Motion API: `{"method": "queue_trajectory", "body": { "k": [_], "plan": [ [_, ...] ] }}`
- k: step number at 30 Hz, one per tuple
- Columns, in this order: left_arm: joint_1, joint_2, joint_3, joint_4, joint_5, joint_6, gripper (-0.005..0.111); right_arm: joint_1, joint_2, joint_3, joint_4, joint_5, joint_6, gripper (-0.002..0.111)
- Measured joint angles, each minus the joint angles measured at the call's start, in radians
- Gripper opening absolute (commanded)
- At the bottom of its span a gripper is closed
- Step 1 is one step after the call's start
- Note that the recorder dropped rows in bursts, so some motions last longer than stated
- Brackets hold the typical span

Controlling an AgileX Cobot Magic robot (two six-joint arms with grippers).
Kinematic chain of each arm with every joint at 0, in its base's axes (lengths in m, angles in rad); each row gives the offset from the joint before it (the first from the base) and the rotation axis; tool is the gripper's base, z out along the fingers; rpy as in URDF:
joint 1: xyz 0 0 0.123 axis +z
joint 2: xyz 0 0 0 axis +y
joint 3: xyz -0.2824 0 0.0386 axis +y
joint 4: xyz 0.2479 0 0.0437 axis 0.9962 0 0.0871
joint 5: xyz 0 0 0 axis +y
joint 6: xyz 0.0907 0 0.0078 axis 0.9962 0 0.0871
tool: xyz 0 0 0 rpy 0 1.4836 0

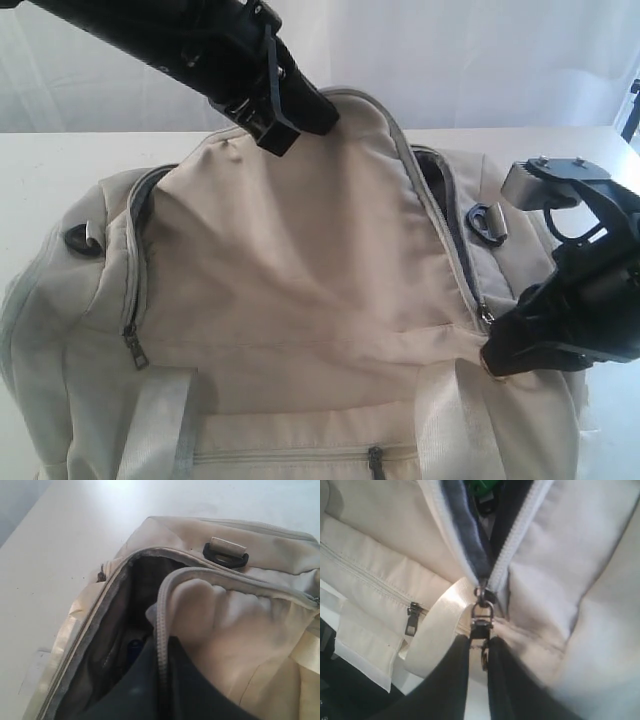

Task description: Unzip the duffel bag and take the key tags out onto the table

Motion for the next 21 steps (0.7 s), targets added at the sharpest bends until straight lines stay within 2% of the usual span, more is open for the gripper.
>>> {"method": "queue_trajectory", "body": {
  "k": [3, 7, 9, 14, 21],
  "plan": [
    [0.000, -0.002, 0.000, 0.000, 0.054, -0.002, 0.000, 0.000, -0.004, -0.004, -0.004, -0.009, 0.000, 0.014],
    [0.000, -0.023, 0.000, 0.001, 0.209, -0.004, 0.000, 0.000, -0.024, -0.041, -0.008, -0.007, 0.000, 0.046],
    [0.000, -0.037, 0.000, 0.001, 0.293, -0.004, 0.000, 0.000, -0.044, -0.073, -0.008, 0.002, 0.000, 0.055],
    [0.000, -0.069, 0.000, -0.028, 0.464, -0.026, 0.000, 0.000, -0.120, -0.149, -0.024, 0.008, 0.020, 0.056],
    [-0.019, -0.104, 0.029, -0.134, 0.468, -0.084, 0.000, 0.000, -0.202, -0.180, -0.029, -0.128, 0.065, 0.056]
  ]
}}
